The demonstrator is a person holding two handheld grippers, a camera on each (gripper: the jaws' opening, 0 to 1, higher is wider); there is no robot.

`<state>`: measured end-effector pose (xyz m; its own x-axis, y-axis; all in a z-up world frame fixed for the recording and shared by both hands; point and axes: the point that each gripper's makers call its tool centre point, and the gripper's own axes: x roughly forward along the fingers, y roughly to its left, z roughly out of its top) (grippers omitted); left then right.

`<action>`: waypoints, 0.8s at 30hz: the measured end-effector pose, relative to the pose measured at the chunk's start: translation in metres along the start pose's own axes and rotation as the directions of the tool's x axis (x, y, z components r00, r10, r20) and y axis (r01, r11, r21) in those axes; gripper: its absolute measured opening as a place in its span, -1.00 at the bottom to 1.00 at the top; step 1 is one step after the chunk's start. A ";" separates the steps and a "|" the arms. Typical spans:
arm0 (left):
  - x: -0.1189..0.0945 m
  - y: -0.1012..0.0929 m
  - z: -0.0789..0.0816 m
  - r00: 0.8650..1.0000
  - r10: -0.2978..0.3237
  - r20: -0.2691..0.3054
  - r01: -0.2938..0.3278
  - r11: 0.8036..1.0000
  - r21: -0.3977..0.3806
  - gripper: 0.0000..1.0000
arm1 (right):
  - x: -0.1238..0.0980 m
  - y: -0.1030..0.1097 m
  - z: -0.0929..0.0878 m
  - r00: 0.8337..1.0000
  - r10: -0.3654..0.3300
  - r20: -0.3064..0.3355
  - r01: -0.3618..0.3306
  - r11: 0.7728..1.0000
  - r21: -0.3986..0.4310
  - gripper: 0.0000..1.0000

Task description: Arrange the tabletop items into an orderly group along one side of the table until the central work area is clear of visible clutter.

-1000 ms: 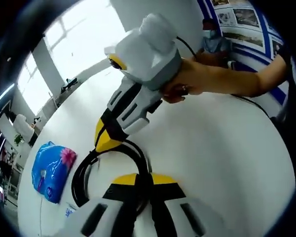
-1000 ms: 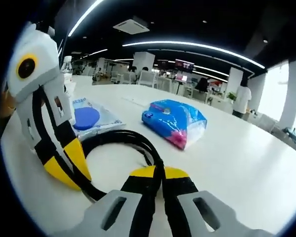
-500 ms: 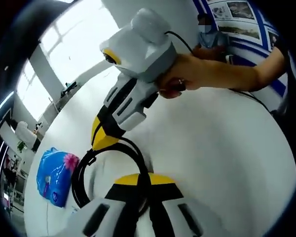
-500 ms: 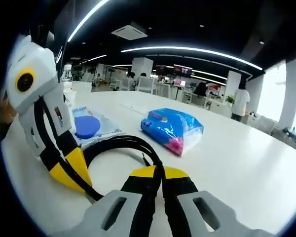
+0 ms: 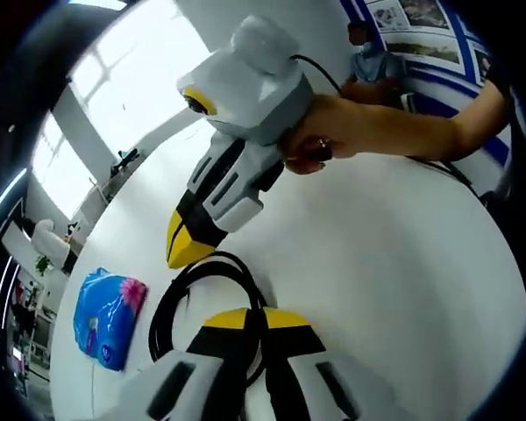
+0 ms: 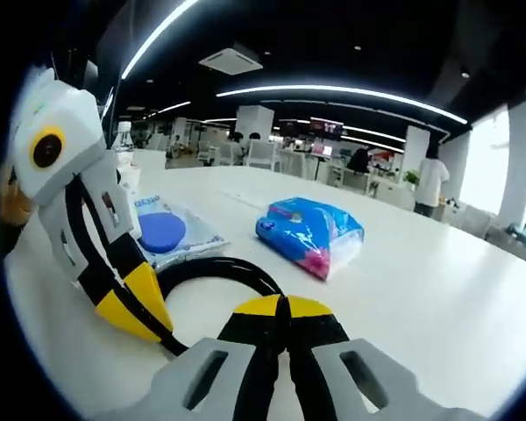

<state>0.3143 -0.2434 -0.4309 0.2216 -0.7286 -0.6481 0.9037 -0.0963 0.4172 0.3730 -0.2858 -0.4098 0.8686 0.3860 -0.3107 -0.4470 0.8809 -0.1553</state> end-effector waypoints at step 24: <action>0.000 -0.002 -0.013 1.000 -0.020 -0.020 0.020 0.999 -0.030 -0.74 | 0.011 -0.004 -0.011 0.991 0.003 -0.136 -0.005 1.000 -0.018 -0.71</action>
<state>0.3172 -0.2342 -0.4396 0.2106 -0.7127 -0.6691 0.9183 -0.0904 0.3854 0.3822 -0.2885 -0.4232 0.8302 0.3478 -0.4358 -0.4556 0.8737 -0.1707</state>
